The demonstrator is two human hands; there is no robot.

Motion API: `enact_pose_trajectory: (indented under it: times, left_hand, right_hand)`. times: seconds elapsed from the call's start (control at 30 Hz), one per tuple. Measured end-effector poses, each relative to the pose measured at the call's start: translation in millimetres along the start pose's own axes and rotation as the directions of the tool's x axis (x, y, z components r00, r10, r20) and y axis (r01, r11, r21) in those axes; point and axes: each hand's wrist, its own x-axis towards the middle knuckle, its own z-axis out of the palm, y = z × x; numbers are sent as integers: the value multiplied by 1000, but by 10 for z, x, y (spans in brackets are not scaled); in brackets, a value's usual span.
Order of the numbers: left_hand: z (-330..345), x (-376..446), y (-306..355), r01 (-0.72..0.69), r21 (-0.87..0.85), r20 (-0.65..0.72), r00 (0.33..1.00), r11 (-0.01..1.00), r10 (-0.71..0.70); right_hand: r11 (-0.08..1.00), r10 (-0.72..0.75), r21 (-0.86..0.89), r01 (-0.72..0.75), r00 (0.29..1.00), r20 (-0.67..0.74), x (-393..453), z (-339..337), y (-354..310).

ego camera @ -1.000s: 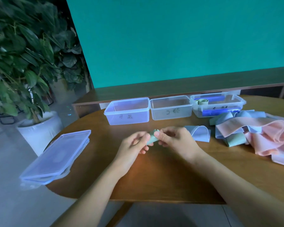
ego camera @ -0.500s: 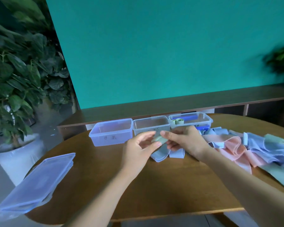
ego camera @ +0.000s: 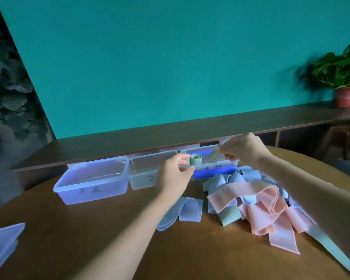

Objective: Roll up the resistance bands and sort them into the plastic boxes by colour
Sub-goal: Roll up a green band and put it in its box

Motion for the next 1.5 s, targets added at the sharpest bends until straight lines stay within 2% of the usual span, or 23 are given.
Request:
enact_pose_trajectory:
  times: [0.2, 0.33, 0.5, 0.6, 0.87, 1.27, 1.5]
  left_hand:
    - [370, 454, -324, 4, 217, 31, 999, 976, -11]
    - [490, 588, -448, 16, 292, 48, 998, 956, -32]
    - [557, 667, -566, 5, 305, 29, 999, 952, -14]
    - [558, 680, -580, -53, 329, 51, 998, 943, 38]
    - [532, 664, -677, -93, 293, 117, 991, 952, 61]
    - [494, 645, -734, -105, 263, 151, 986, 959, 66]
    - [495, 660, -756, -107, 270, 153, 986, 957, 67]
  right_hand:
    - [991, 30, -130, -28, 1000, 9, 783, 196, 264]
    - [963, 44, -268, -17, 994, 98, 1150, 429, 399]
    - [941, 85, -337, -15, 977, 195, 1385, 668, 569]
    - [942, 80, -336, -9, 977, 199, 1431, 782, 625]
    - [940, 73, -342, -14, 984, 160, 1465, 949, 632]
    - [982, 89, -179, -64, 987, 135, 1452, 937, 690]
    - [984, 85, -167, -58, 983, 161, 1467, 960, 666]
